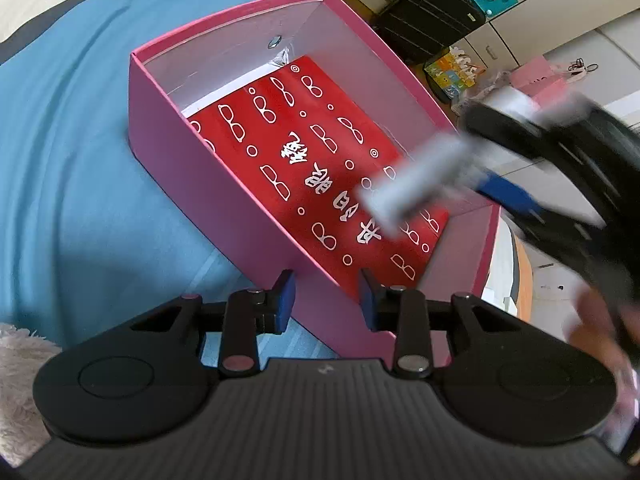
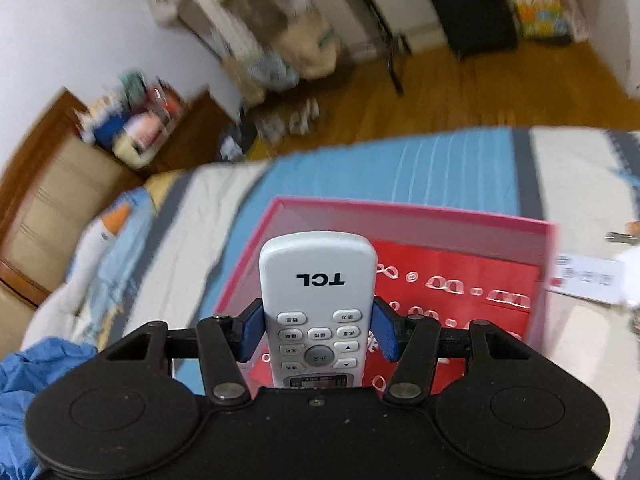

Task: Organize rigid objects
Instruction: 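Lift the TCL remote with the right gripper and carry it over the pink box, then lower the TCL remote into the pink box and open the right gripper, then move the right tool back to the plain white remote and grasp it, then carry the plain white remote with the right gripper over the pink box, then place the plain white remote beside the TCL remote and open the right gripper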

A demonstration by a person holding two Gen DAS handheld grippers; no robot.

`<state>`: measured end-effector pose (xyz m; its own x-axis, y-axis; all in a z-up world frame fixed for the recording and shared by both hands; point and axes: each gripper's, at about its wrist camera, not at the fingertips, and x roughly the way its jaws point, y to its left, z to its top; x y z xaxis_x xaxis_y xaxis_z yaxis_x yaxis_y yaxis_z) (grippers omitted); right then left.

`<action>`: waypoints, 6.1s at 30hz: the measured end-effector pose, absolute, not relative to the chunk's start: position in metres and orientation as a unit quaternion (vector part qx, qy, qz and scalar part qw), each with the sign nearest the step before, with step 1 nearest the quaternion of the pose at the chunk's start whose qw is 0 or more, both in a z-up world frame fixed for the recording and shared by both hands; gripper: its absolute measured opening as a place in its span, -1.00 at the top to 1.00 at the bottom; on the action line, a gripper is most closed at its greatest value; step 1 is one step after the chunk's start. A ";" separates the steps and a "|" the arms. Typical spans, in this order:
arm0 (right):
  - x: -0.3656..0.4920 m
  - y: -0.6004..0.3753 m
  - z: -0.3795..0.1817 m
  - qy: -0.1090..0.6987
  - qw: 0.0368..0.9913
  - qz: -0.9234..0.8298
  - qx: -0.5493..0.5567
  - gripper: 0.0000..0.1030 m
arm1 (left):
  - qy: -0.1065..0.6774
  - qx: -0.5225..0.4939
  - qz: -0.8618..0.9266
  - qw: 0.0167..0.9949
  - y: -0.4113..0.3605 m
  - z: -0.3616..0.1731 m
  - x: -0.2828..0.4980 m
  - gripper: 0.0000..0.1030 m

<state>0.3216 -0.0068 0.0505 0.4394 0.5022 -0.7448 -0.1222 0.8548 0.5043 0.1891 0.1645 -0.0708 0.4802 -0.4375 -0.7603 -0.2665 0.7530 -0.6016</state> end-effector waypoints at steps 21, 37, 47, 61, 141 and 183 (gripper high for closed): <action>0.412 0.034 -0.048 0.605 0.732 0.102 0.297 -0.19 | 0.506 -0.365 -0.075 0.778 0.171 -0.077 0.191 0.35; 0.278 -0.050 0.077 0.486 0.851 0.176 0.097 -0.29 | 0.503 -0.365 -0.058 0.782 0.169 -0.072 0.184 0.36; 0.240 -0.133 0.028 0.497 0.826 0.163 0.209 0.28 | 0.510 -0.367 -0.073 0.775 0.150 -0.069 0.182 0.40; 0.270 -0.106 0.013 0.484 0.832 0.202 0.184 0.50 | 0.490 -0.394 -0.117 0.769 0.132 -0.073 0.181 0.49; 0.364 0.000 -0.003 0.544 0.803 0.160 0.184 -0.13 | 0.470 -0.320 -0.025 0.822 0.163 -0.067 0.179 0.27; 0.379 0.012 -0.013 0.519 0.829 0.116 0.173 -0.20 | 0.469 -0.323 -0.033 0.822 0.163 -0.070 0.183 0.26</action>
